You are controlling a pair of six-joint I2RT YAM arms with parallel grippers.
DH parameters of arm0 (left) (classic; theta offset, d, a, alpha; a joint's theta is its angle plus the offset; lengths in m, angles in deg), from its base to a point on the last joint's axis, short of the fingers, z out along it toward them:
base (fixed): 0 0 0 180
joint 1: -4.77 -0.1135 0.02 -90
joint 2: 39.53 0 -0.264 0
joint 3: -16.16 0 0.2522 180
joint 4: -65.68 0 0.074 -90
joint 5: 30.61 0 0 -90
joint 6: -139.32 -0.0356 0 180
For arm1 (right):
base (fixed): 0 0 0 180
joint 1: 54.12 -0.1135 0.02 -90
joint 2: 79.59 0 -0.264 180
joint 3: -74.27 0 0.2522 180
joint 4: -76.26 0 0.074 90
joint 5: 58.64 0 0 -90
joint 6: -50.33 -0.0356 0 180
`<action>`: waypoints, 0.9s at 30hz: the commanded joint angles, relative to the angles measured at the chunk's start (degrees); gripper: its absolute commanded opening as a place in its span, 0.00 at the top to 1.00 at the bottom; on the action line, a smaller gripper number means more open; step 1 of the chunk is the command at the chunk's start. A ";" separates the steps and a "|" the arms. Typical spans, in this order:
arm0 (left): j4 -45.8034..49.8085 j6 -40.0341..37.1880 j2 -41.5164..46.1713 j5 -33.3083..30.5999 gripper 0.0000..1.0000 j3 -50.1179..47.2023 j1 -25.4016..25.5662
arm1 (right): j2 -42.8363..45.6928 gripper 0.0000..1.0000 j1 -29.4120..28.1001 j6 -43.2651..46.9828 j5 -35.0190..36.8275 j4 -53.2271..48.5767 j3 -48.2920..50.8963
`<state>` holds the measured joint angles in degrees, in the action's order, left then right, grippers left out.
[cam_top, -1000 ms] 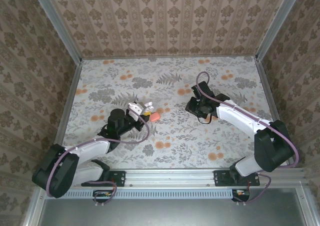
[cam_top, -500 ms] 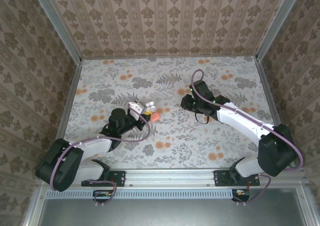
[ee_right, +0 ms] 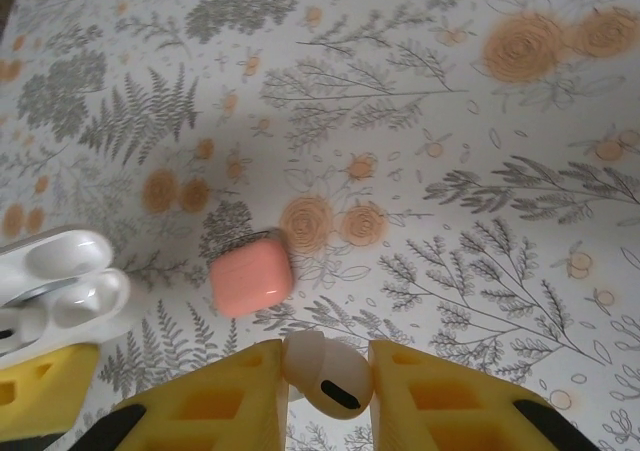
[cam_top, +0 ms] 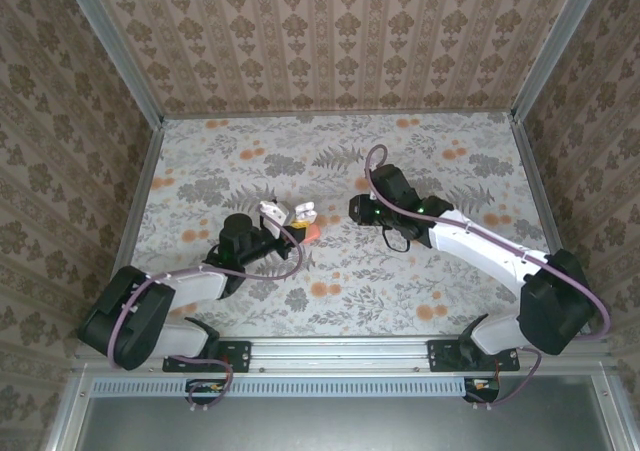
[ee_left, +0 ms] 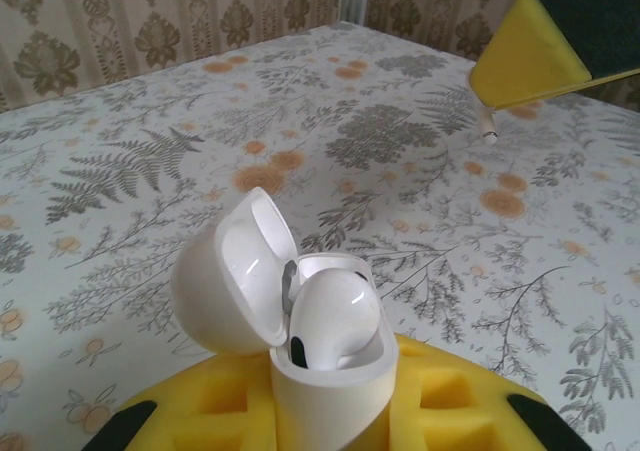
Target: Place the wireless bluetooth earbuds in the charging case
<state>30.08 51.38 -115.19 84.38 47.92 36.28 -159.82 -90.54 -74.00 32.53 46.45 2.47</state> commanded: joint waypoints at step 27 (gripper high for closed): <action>-13.47 8.74 -3.71 14.04 0.89 3.18 -0.85 | 2.76 0.74 -10.17 18.73 7.45 9.51 -2.52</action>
<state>19.59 58.62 -118.97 96.52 49.23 35.80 -156.59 -100.14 -57.73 38.08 55.93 2.29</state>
